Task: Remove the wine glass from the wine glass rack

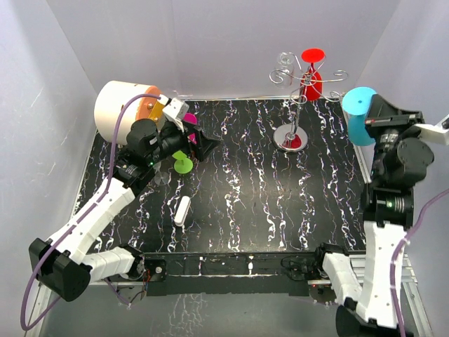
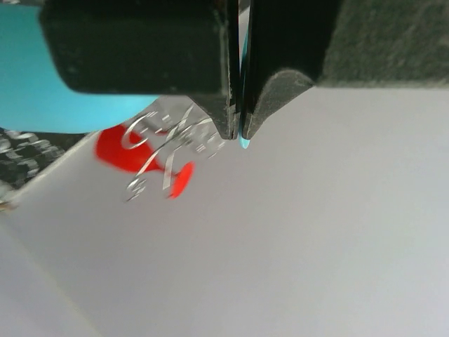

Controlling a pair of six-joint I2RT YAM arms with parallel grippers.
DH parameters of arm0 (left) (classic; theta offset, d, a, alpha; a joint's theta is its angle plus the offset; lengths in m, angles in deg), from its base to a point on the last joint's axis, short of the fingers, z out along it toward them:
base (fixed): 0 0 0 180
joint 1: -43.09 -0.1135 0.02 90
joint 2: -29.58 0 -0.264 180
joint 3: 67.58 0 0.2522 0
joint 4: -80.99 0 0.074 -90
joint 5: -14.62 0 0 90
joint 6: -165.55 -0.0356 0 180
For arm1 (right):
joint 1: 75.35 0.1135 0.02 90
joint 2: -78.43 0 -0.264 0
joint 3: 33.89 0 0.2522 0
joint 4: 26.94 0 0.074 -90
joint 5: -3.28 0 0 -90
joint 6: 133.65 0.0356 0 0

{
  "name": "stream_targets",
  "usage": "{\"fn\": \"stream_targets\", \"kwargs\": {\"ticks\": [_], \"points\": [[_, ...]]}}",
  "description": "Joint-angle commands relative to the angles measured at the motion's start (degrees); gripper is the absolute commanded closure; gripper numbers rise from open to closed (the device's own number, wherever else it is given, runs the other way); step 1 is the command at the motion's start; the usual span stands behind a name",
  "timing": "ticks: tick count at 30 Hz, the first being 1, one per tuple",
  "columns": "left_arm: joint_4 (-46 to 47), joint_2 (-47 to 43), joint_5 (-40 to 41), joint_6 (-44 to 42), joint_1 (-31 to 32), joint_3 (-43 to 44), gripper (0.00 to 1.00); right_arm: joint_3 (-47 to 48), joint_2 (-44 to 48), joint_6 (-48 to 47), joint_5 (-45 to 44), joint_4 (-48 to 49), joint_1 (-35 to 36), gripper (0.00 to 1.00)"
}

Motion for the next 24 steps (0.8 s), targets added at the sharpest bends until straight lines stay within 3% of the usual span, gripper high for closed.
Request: {"fn": "stream_targets", "kwargs": {"ticks": [1, 6, 14, 19, 24], "points": [[1.07, 0.61, 0.22, 0.15, 0.57, 0.33, 0.01, -2.67, 3.91, 2.47, 6.29, -2.71, 5.72, 1.00], [-1.43, 2.54, 4.22, -0.57, 2.71, 1.21, 0.01, -8.71, 4.58, 13.33, 21.81, 0.05, 9.79, 1.00], [-2.07, -4.63, 5.79, 25.55, 2.56, -5.59, 0.01, -16.81, 0.43, 24.82, 39.58, 13.77, 12.24, 1.00], [6.79, -12.83, 4.64, 43.02, 2.45, -16.09, 0.01, -24.30, -0.97, 36.07, 41.11, 28.29, 15.82, 1.00], [18.00, -12.71, -0.11, 57.07, 2.37, -21.13, 0.01, -22.19, -2.52, 39.16, 37.35, 32.86, 21.23, 1.00]]}}
